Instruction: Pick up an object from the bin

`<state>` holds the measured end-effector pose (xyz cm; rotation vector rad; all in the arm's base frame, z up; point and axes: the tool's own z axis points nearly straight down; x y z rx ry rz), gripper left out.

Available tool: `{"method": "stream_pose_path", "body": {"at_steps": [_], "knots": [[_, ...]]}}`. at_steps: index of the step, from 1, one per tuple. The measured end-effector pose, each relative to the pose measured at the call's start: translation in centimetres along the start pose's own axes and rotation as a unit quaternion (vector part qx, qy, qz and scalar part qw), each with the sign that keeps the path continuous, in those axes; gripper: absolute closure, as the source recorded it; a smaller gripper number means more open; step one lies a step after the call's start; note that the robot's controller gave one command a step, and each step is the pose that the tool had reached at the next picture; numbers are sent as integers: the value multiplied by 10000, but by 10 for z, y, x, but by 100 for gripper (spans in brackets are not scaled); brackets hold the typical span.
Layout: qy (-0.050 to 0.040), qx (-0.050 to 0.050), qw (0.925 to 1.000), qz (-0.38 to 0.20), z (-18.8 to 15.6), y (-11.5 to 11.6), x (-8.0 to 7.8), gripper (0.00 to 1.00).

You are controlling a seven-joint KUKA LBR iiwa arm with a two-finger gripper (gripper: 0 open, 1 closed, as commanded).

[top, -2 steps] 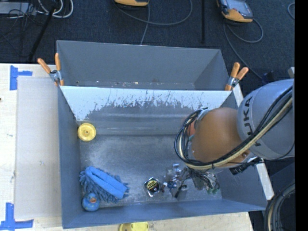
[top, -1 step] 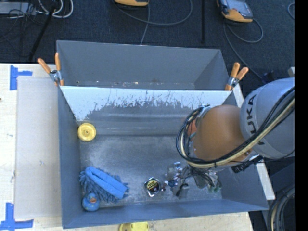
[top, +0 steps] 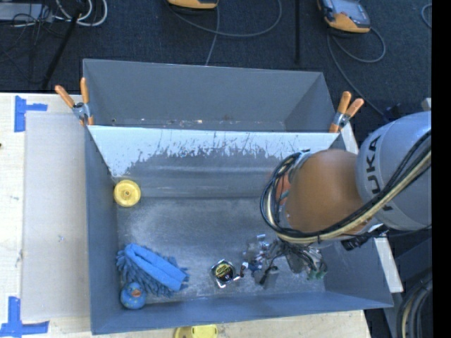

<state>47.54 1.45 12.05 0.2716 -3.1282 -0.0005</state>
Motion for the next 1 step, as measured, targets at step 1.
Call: {"method": "stream_pose_path", "body": {"at_steps": [1], "knots": [[-14, 2, 10000, -1, -8, 0, -1, 100]]}}
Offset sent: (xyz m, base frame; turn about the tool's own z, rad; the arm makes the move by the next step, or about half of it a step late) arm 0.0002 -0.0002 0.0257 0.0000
